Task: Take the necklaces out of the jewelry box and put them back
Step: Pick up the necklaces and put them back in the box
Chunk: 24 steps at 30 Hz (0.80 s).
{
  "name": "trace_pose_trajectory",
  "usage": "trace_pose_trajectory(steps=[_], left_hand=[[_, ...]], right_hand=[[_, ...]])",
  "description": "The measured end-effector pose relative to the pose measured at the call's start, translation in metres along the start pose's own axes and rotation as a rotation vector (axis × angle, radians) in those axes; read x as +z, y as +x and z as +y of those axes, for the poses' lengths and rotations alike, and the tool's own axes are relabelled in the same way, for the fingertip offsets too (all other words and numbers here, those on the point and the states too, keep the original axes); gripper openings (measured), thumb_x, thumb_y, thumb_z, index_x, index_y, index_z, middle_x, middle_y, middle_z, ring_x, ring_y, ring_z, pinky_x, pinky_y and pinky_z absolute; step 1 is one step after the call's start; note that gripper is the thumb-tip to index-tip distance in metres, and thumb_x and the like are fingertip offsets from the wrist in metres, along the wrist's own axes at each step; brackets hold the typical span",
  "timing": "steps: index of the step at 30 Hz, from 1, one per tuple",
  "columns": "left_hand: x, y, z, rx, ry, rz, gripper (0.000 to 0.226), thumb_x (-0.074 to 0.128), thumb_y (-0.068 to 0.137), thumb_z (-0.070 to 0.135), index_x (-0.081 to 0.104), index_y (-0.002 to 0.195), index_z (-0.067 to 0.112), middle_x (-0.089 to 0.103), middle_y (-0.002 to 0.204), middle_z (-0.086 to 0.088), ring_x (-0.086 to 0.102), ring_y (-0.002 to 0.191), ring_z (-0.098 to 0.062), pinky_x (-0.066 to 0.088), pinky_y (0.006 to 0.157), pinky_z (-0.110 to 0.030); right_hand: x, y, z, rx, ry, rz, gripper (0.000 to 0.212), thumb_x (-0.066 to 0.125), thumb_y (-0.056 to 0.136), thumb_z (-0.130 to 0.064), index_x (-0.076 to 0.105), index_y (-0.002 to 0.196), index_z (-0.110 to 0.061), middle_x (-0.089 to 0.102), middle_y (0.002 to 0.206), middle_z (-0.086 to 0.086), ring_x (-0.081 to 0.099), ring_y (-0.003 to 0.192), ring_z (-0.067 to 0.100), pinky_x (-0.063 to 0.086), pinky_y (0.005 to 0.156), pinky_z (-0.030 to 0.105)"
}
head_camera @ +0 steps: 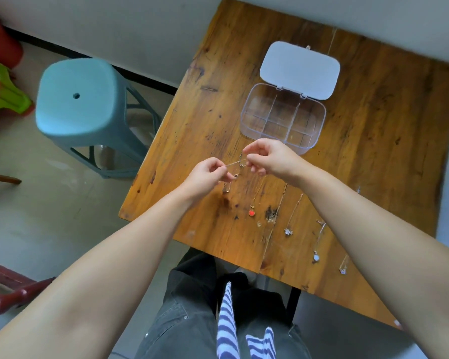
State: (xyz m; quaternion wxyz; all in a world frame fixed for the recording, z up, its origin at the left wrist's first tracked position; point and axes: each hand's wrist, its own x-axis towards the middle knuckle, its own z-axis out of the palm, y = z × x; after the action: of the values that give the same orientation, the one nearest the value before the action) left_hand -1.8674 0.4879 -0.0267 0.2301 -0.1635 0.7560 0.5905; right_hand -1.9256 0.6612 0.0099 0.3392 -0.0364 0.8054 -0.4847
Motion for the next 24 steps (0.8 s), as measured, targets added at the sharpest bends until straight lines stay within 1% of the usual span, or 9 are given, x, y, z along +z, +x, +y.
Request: trace_pose_trajectory(steps=[2,5,7,9,13,16,19,22,24], left_hand=[[-0.002,-0.001,0.014,0.01,-0.068,-0.028,0.01,0.045,0.095,0.013,0.053,0.095,0.007,0.069,0.078,-0.005,0.066,0.073,-0.014,0.05,0.079,-0.029],[-0.004,-0.002,0.033,0.058,-0.108,-0.027,0.004,0.05,0.092,0.009,0.052,0.091,0.006,0.056,0.065,-0.006,0.056,0.057,-0.012,0.048,0.063,-0.021],[-0.006,-0.003,0.042,0.086,-0.07,-0.024,0.008,0.056,0.091,0.012,0.056,0.092,0.004,0.054,0.066,-0.004,0.053,0.056,-0.01,0.046,0.056,-0.017],[-0.008,-0.003,0.05,0.117,0.033,-0.028,0.012,0.06,0.089,0.017,0.063,0.095,0.007,0.058,0.074,-0.002,0.052,0.062,-0.01,0.046,0.056,-0.015],[-0.006,-0.002,0.062,0.146,0.192,-0.051,0.017,0.059,0.09,0.025,0.066,0.106,0.023,0.066,0.092,-0.011,0.058,0.077,-0.014,0.052,0.07,-0.024],[0.001,-0.002,0.072,0.165,0.146,-0.087,0.022,0.06,0.09,0.026,0.063,0.112,0.025,0.068,0.102,-0.016,0.064,0.084,-0.017,0.053,0.076,-0.022],[0.011,0.004,0.083,0.22,0.066,-0.047,0.011,0.06,0.09,0.022,0.064,0.099,0.017,0.06,0.086,-0.015,0.061,0.077,-0.019,0.05,0.06,-0.013],[0.012,0.019,0.094,0.212,-0.097,-0.014,0.01,0.061,0.089,0.016,0.058,0.095,0.009,0.052,0.078,-0.01,0.054,0.07,-0.02,0.049,0.061,-0.019],[0.01,0.033,0.099,0.217,-0.087,-0.039,0.013,0.06,0.09,0.016,0.064,0.101,0.01,0.057,0.081,-0.005,0.056,0.072,-0.015,0.051,0.068,-0.023]], right_hand=[[-0.013,-0.005,-0.013,-0.038,-0.14,-0.009,0.019,0.056,0.09,-0.012,0.063,0.107,-0.014,0.063,0.074,-0.002,0.055,0.054,0.002,0.046,0.052,0.015],[-0.028,-0.009,-0.031,-0.108,-0.504,0.041,0.017,0.058,0.089,-0.017,0.069,0.102,-0.016,0.065,0.09,-0.004,0.06,0.076,0.005,0.047,0.066,0.018],[-0.036,-0.013,-0.039,-0.122,-0.7,0.083,0.017,0.057,0.089,-0.017,0.07,0.099,-0.013,0.066,0.097,0.001,0.06,0.086,0.013,0.051,0.075,0.026],[-0.046,-0.02,-0.046,-0.14,-0.747,0.139,0.014,0.058,0.089,-0.019,0.07,0.095,-0.013,0.067,0.094,0.002,0.061,0.083,0.014,0.054,0.072,0.026],[-0.07,-0.035,-0.067,-0.162,-0.235,0.153,0.009,0.062,0.088,-0.026,0.066,0.081,-0.022,0.062,0.078,-0.006,0.056,0.069,0.004,0.041,0.048,0.007],[-0.085,-0.045,-0.08,-0.149,0.19,0.099,0.011,0.062,0.089,-0.027,0.068,0.091,-0.018,0.063,0.087,-0.003,0.055,0.081,0.011,0.046,0.062,0.019],[-0.096,-0.046,-0.092,-0.201,0.494,0.062,0.007,0.06,0.09,-0.021,0.064,0.086,-0.021,0.07,0.097,-0.001,0.058,0.084,0.013,0.045,0.065,0.022],[-0.106,-0.039,-0.102,-0.254,0.63,0.098,0.013,0.058,0.091,-0.021,0.06,0.08,-0.027,0.074,0.092,-0.003,0.064,0.078,0.012,0.047,0.061,0.02],[-0.111,-0.029,-0.105,-0.288,0.633,0.173,0.015,0.058,0.092,-0.022,0.062,0.079,-0.028,0.074,0.086,-0.004,0.067,0.079,0.012,0.049,0.063,0.021]])
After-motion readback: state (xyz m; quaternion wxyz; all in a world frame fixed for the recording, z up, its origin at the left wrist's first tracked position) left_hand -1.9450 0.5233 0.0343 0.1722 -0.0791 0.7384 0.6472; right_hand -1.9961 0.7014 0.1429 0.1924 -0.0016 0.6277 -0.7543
